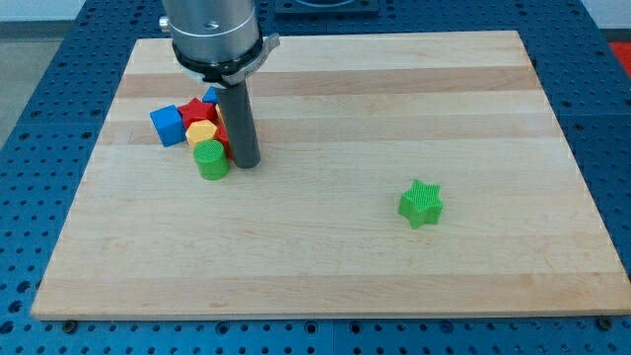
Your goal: Place your hand at center of the board
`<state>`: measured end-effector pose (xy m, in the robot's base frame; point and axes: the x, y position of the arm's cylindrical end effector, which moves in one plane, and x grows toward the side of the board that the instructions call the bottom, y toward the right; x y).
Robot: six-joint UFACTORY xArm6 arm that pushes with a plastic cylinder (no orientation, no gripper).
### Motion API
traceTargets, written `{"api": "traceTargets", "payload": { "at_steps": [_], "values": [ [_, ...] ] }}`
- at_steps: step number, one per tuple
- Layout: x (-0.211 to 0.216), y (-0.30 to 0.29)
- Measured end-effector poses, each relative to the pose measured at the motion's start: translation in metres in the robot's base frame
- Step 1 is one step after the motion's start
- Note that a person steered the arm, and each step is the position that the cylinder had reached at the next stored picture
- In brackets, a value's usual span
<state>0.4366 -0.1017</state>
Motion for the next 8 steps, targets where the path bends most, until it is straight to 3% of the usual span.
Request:
{"api": "traceTargets", "payload": {
  "at_steps": [2,5,8],
  "values": [
    [-0.002,0.000],
    [0.003,0.062],
    [0.003,0.074]
  ]
}}
